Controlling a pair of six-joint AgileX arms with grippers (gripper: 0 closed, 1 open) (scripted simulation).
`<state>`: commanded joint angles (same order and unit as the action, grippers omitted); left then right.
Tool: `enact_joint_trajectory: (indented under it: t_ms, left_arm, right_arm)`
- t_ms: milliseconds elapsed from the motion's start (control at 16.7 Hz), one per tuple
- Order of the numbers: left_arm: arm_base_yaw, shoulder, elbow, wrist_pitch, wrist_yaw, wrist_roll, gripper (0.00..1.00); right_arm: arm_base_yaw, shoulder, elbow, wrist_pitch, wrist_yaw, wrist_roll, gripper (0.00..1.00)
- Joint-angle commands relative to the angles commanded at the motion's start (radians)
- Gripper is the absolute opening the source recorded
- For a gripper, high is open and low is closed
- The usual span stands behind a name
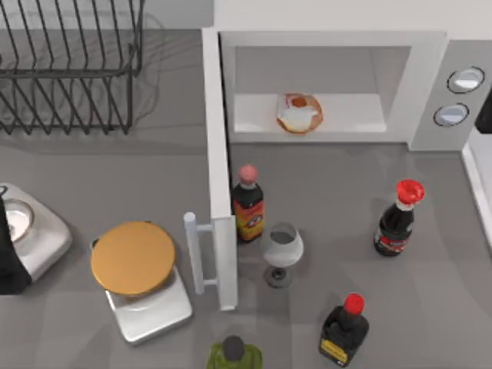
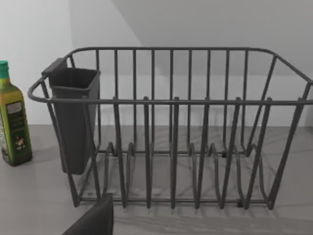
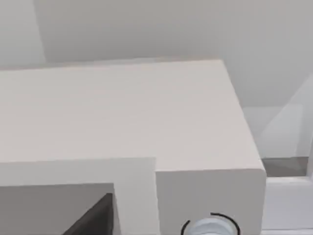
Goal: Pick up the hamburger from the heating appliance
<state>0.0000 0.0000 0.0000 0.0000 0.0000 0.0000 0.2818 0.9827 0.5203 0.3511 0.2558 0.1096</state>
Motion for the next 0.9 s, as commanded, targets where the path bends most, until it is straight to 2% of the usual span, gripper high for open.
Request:
enact_joint_trajectory:
  t_ms: [540,900]
  left_arm:
    - [0.0,0.0,0.0,0.0,0.0,0.0,1.0]
    - [0.0,0.0,0.0,0.0,0.0,0.0,1.0]
  right_arm:
    - [0.266,1.021,0.488,0.328,0.24,0.103,1.0]
    - [0.34,1.469,0.69,0.471,0.344,0.148,1.0]
